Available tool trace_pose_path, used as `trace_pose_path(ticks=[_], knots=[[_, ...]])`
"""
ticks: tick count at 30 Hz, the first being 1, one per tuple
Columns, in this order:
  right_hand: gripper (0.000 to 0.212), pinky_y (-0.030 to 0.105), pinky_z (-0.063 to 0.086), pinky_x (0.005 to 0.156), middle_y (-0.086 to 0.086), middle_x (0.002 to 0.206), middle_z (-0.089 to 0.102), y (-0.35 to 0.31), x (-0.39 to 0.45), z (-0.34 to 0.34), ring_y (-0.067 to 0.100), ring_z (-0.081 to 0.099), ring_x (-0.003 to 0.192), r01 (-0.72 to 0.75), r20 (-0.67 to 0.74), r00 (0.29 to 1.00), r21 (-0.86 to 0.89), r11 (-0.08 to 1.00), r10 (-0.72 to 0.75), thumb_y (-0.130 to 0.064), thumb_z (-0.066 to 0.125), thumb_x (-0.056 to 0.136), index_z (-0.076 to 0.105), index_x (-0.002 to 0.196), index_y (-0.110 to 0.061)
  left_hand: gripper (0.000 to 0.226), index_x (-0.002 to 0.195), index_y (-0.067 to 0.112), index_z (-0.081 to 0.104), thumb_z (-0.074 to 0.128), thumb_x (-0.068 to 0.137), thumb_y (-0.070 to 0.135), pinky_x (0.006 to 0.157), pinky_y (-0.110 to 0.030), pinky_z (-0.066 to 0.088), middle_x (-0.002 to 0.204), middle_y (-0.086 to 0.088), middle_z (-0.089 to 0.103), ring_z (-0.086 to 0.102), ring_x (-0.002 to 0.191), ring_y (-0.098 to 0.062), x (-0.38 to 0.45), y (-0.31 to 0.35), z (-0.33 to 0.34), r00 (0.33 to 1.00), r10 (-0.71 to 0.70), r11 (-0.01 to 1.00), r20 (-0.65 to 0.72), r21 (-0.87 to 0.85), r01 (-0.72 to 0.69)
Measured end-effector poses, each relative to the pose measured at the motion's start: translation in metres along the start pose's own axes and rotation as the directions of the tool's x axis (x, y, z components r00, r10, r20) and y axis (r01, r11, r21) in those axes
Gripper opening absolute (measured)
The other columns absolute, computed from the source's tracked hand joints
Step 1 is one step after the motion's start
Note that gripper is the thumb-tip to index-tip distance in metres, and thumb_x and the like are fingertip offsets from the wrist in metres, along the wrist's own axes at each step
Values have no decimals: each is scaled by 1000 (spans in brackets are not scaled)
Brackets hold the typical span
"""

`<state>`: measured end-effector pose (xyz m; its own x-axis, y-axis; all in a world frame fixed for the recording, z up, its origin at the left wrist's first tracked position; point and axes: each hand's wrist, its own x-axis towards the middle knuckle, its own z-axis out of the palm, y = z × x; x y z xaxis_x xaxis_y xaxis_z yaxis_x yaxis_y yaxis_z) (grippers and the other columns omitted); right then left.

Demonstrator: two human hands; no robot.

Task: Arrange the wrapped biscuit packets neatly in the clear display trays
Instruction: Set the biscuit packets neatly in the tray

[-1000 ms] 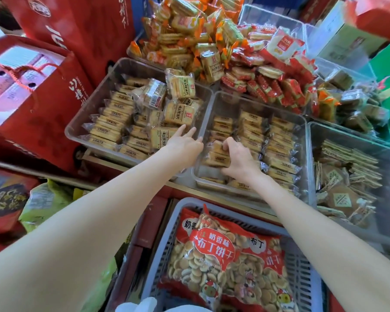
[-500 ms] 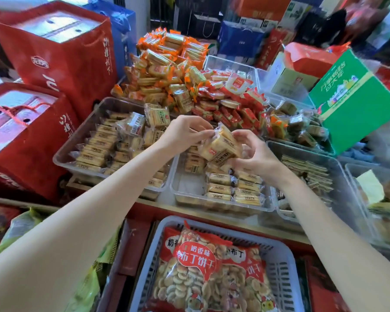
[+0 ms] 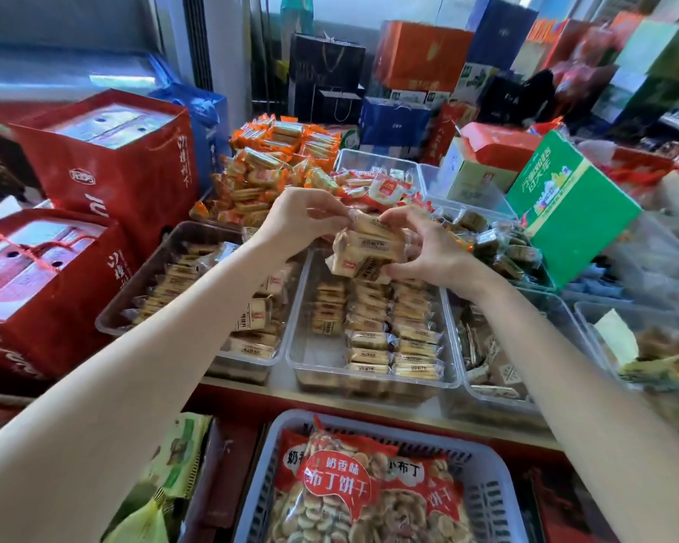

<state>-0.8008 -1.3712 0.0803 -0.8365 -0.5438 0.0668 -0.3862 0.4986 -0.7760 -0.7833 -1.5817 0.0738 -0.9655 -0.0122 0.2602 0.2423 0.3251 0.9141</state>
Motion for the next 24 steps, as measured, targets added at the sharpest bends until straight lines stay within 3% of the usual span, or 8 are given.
trace_pose_path(ticks=[2,4,7,12,16,20,22,24], knots=[[59,32,53,83,-13,107,51,-4,2,-2,29,59,95,23,0,1000,-79,997,-23,-9,78,73,44,119,-25,10,84,13,69,71,79,5,80,-27,52,83,1,68,66,83,-16,0,4,-2,999,27,998,19,50,-28],[60,17,48,67,-6,106,53,-5,3,-3,10,57,74,24,-2,1000,-141,990,-25,-7,77,73,42,118,-25,8,88,11,69,71,81,7,78,-22,52,87,0,68,66,82,-12,0,8,-2,997,28,997,65,76,-33],[60,7,40,63,-7,104,53,-5,4,-4,-6,51,63,18,-4,1000,-174,985,-19,-7,77,73,42,119,-23,7,87,11,69,71,81,9,76,-22,53,87,-1,69,65,77,-9,1,9,1,999,30,995,32,94,-33],[63,0,34,73,-9,107,52,-2,7,-11,-7,49,85,36,-14,999,-268,963,-41,-13,79,73,43,125,-20,10,79,12,62,70,82,6,80,-39,57,91,-11,71,69,85,-23,8,3,-2,1000,-5,1000,-11,8,5],[62,8,41,73,-6,114,54,-1,11,-14,-6,51,80,21,8,1000,-222,975,-20,-16,79,75,45,126,-23,20,77,17,53,62,87,3,80,-45,57,94,-13,69,70,85,-22,10,0,-1,1000,1,1000,-23,25,-1],[59,14,42,79,-3,121,55,1,15,-12,5,54,99,13,3,1000,-129,992,-13,-17,79,75,46,123,-23,9,90,18,56,62,89,12,74,-36,58,93,-5,69,69,82,-17,14,-3,-5,999,41,994,-18,103,-39],[55,18,42,81,-2,123,55,2,13,-12,-5,54,94,21,-23,1000,-44,999,-22,-14,78,75,48,120,-22,22,105,18,58,67,85,16,73,-29,57,94,4,67,68,83,-15,15,-6,-11,997,-12,991,82,132,1],[53,24,48,82,0,126,55,1,12,-13,-13,55,82,22,-30,999,27,999,-21,-11,77,75,48,118,-23,28,108,19,63,71,81,14,78,-25,56,93,7,66,66,84,-11,16,-11,-16,991,-1,987,134,159,-21]])
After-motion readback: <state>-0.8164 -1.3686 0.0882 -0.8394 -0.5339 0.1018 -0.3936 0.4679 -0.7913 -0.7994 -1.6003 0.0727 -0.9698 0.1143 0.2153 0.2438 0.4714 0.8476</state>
